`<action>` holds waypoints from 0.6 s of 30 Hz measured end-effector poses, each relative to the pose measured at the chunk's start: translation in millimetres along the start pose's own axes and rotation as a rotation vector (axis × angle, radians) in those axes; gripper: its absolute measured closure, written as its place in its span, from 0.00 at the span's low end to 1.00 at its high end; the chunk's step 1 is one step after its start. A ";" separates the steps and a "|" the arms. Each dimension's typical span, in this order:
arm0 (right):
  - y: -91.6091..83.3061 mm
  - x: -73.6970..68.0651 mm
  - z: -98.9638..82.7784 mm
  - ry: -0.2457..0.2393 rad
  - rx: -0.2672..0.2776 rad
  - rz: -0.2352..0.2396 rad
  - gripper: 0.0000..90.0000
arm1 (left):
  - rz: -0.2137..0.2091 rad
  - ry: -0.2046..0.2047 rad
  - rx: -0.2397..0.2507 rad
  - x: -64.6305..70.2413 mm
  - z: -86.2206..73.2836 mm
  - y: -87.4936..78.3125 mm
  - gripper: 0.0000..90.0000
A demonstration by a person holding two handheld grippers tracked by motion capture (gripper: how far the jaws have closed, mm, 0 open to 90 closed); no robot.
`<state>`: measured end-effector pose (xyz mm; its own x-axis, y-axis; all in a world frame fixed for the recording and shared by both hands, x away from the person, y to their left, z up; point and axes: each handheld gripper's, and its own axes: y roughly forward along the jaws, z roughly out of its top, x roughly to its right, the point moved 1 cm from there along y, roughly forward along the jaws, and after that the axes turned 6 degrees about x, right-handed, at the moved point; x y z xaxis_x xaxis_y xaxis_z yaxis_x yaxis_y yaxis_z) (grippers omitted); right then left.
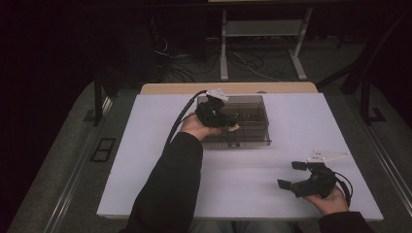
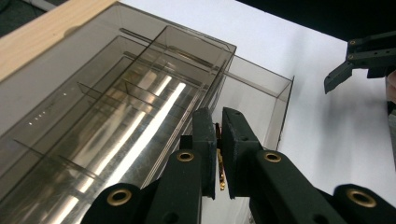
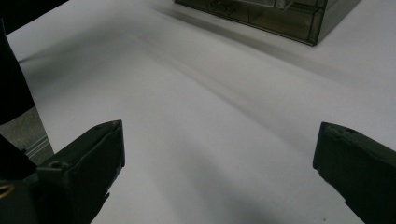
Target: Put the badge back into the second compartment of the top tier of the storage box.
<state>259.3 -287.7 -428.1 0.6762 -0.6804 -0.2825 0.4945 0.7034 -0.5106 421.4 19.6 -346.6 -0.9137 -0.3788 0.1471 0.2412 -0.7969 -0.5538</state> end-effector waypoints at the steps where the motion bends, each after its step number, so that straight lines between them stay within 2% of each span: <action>1: 0.2 0.0 0.0 0.000 -0.001 0.001 0.02 | -0.003 -0.003 0.000 0.2 -0.6 2.0 0.93; 18: 0.3 -0.1 -0.2 -0.003 -0.001 0.002 0.02 | -0.013 0.006 -0.065 -0.2 -9.9 18.1 0.93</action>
<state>259.2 -287.5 -428.4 0.6789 -0.6784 -0.2809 0.4924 0.7044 -0.5112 422.8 9.9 -364.8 -0.9184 -0.3661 0.1499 0.2081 -0.7693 -0.6040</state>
